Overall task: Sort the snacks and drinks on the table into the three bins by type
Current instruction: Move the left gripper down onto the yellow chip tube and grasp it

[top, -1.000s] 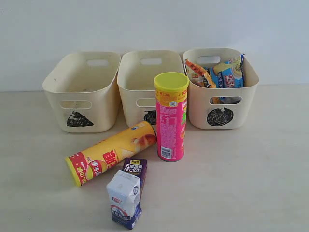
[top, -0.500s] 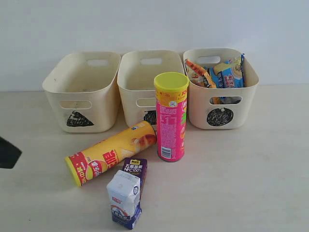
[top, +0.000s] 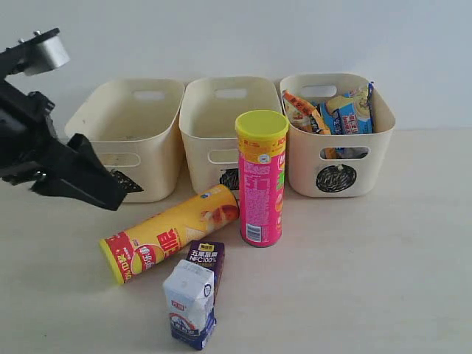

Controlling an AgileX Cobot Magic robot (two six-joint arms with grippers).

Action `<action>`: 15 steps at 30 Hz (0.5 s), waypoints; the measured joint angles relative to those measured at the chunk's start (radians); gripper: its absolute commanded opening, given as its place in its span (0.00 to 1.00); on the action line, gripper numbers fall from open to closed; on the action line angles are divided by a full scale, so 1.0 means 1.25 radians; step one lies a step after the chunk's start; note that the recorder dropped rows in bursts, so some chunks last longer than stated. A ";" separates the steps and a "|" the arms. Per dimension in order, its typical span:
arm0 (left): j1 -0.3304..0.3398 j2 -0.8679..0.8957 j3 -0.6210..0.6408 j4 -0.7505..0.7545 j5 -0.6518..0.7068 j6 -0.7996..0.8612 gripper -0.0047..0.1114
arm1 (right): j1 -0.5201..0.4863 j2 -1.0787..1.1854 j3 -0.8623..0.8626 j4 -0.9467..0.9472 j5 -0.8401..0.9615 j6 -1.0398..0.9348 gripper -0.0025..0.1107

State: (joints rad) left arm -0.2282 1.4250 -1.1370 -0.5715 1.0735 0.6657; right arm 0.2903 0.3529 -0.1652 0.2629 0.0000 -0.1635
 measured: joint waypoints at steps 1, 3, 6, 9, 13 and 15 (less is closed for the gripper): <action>0.000 0.016 -0.007 0.000 -0.007 0.007 0.74 | 0.000 0.000 0.000 0.000 0.000 0.000 0.02; 0.000 0.059 -0.027 0.004 -0.029 0.022 0.74 | 0.000 0.000 0.000 0.000 0.000 0.000 0.02; 0.000 0.141 -0.064 0.043 -0.073 0.031 0.74 | 0.000 0.000 0.000 0.000 0.000 0.000 0.02; 0.000 0.197 -0.087 0.064 -0.101 0.033 0.74 | 0.000 0.000 0.000 0.000 0.000 0.000 0.02; -0.007 0.264 -0.119 0.071 -0.132 0.034 0.74 | 0.000 0.000 0.000 0.000 0.000 0.000 0.02; -0.016 0.300 -0.130 0.073 -0.142 0.036 0.74 | 0.000 0.000 0.000 0.000 -0.005 0.000 0.02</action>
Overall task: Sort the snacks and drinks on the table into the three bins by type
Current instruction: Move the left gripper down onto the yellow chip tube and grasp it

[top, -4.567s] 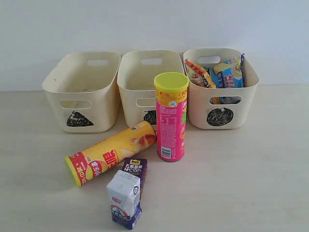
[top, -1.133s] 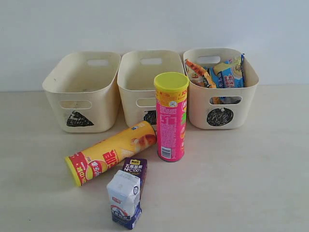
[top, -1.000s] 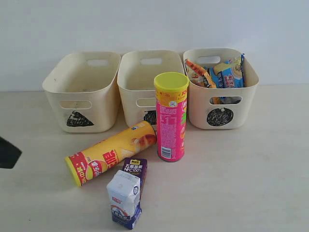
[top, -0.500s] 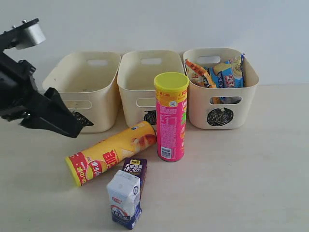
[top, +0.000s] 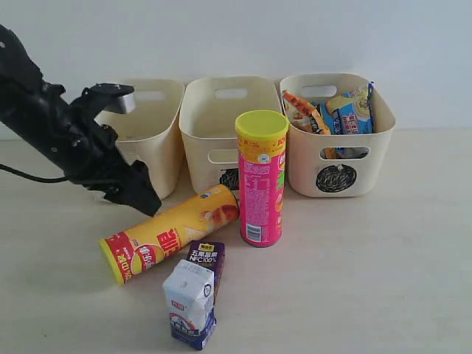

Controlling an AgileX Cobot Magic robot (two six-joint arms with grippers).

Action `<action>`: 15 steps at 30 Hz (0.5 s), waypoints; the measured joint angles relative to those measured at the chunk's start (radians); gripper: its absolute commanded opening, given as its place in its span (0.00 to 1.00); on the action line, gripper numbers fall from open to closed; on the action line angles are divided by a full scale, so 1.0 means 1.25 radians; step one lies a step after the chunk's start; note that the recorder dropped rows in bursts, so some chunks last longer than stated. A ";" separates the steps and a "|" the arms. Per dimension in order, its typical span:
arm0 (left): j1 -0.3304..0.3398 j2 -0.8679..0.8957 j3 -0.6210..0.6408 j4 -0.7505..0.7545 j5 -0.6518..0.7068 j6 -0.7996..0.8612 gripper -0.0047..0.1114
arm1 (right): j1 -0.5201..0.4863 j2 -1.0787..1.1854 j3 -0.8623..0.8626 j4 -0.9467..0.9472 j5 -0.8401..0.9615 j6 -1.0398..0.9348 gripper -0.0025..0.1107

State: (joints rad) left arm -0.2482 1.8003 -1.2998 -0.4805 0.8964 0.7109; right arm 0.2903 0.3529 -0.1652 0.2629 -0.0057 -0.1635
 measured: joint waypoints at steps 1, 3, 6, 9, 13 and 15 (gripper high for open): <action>-0.009 0.024 -0.002 0.001 -0.008 0.008 0.74 | 0.000 0.000 0.000 0.000 0.005 0.000 0.02; -0.022 0.058 -0.006 0.002 -0.026 0.025 0.74 | 0.000 0.000 0.000 0.000 0.005 0.000 0.02; -0.031 0.104 -0.007 0.023 -0.070 0.034 0.74 | 0.000 0.000 0.000 0.000 0.005 0.000 0.02; -0.031 0.130 -0.007 0.048 -0.090 0.034 0.74 | 0.000 0.000 0.000 0.000 0.013 0.000 0.02; -0.031 0.167 -0.007 0.055 -0.094 0.035 0.73 | 0.000 0.000 0.000 0.000 0.016 0.000 0.02; -0.031 0.182 -0.007 0.050 -0.093 0.035 0.64 | 0.000 0.000 0.000 0.000 0.016 0.000 0.02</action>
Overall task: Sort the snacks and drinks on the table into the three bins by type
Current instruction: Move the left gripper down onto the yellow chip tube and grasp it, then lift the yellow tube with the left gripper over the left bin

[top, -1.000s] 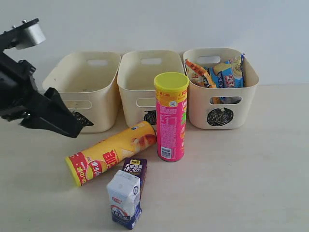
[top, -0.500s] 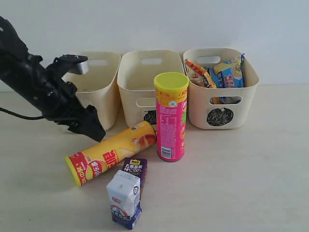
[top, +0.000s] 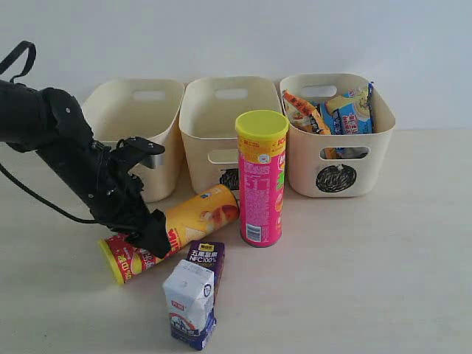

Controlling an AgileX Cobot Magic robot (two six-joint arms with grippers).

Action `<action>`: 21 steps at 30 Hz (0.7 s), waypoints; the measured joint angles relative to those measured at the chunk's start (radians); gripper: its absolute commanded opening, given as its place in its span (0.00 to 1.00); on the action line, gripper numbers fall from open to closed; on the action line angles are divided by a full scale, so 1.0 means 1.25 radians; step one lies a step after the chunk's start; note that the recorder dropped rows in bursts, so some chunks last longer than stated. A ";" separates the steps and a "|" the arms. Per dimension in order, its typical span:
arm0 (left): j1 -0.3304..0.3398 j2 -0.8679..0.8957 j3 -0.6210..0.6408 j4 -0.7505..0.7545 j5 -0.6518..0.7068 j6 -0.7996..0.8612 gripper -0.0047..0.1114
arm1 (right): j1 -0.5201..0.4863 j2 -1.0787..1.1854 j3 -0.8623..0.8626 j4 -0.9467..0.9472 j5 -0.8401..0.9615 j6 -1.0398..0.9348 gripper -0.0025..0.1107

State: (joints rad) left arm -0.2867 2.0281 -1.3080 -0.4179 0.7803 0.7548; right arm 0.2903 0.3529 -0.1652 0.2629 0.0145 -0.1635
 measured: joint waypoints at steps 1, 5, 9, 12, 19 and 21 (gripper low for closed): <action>0.000 0.004 0.000 0.000 0.002 0.000 0.58 | 0.000 0.000 0.000 0.000 0.002 0.000 0.02; 0.000 0.015 0.000 -0.002 0.010 0.002 0.31 | 0.000 0.000 0.000 0.000 0.002 0.000 0.02; 0.000 0.013 0.000 -0.005 0.055 0.002 0.08 | 0.000 0.000 0.000 0.000 0.002 0.000 0.02; 0.000 0.002 0.000 -0.005 0.097 0.002 0.08 | 0.000 0.000 0.000 0.000 0.002 0.000 0.02; 0.000 -0.083 0.000 0.002 0.153 -0.004 0.08 | 0.000 0.000 0.000 0.000 0.002 0.000 0.02; 0.000 -0.119 0.000 0.017 0.157 -0.021 0.08 | 0.000 0.000 0.000 0.000 0.002 0.000 0.02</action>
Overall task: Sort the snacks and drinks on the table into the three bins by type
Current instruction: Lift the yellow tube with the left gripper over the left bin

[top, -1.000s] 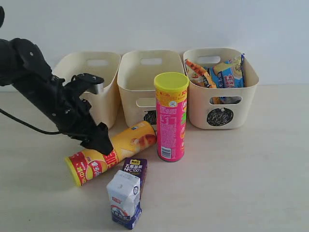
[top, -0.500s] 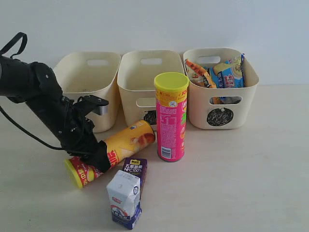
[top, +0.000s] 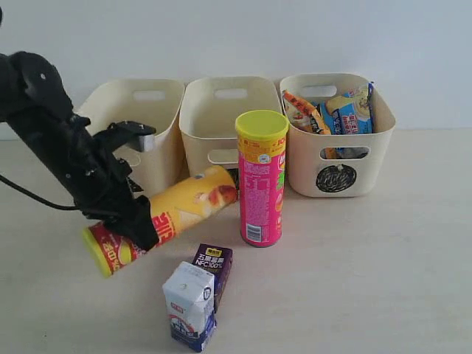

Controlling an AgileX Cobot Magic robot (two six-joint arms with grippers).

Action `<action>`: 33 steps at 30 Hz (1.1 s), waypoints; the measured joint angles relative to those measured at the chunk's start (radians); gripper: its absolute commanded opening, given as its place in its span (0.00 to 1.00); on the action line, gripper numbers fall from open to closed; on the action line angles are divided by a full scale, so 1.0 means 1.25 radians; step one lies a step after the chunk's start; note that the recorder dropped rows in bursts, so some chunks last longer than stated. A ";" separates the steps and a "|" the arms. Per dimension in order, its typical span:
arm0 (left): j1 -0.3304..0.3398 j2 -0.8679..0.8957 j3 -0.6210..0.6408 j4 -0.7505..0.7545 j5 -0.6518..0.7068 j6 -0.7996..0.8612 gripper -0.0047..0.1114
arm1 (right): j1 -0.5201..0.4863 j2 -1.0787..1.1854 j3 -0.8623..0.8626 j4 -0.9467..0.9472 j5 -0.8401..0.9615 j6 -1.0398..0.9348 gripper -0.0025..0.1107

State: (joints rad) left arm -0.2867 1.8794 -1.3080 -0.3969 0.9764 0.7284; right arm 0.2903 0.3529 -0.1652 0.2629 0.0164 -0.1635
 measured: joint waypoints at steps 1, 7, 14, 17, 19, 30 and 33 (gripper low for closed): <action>0.000 -0.015 0.000 0.009 0.001 -0.010 0.08 | 0.000 0.000 0.000 0.000 0.000 0.000 0.02; 0.000 -0.145 0.000 0.107 0.006 -0.109 0.08 | 0.000 0.000 0.000 0.000 0.000 0.000 0.02; 0.002 -0.274 0.000 0.172 -0.046 -0.237 0.08 | 0.000 0.000 0.000 0.000 0.000 0.000 0.02; 0.020 -0.299 0.000 0.183 -0.108 -0.297 0.08 | 0.000 0.000 0.000 0.000 0.000 0.000 0.02; 0.043 -0.305 0.000 0.185 -0.167 -0.327 0.08 | 0.000 0.000 0.000 0.000 0.000 0.000 0.02; 0.122 -0.121 -0.141 0.167 -0.320 -0.407 0.08 | 0.000 0.000 0.000 0.000 0.010 0.000 0.02; 0.122 -0.046 -0.205 0.162 -0.330 -0.407 0.08 | 0.000 0.000 0.000 0.000 0.011 0.000 0.02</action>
State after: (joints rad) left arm -0.1347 1.8219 -1.5638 -0.1939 0.5639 0.2192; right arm 0.2903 0.3529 -0.1652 0.2629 0.0308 -0.1635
